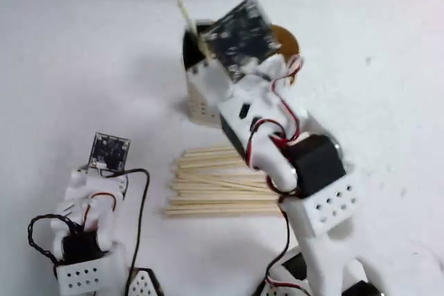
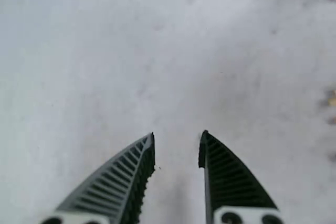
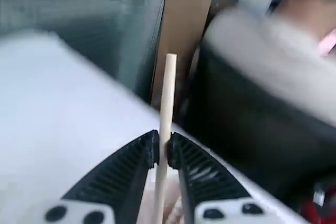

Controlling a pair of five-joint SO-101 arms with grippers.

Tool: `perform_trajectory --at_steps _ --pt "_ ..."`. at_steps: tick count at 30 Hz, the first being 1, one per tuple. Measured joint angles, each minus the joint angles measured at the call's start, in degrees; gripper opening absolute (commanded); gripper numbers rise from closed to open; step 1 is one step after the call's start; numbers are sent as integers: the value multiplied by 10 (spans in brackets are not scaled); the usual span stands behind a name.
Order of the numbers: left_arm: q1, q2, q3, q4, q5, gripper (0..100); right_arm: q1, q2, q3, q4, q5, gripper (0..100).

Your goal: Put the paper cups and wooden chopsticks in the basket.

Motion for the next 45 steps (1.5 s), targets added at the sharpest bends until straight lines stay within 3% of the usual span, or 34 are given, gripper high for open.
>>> perform_trajectory --at_steps 6,12,18,23,32,40,45 --pt "0 0 0 0 0 157 0 93 -56 -141 -5 17" --pt "0 0 0 0 0 157 4 185 -82 -206 -11 17" --pt "0 0 0 0 0 157 36 224 -82 -223 -46 26" --pt "0 0 0 0 0 157 52 226 -83 -217 -49 135" --pt "0 0 0 0 0 157 52 219 -83 -88 -50 141" --pt "0 0 0 0 0 157 52 145 -83 192 -48 142" --pt "0 0 0 0 0 157 54 138 -62 222 -21 142"
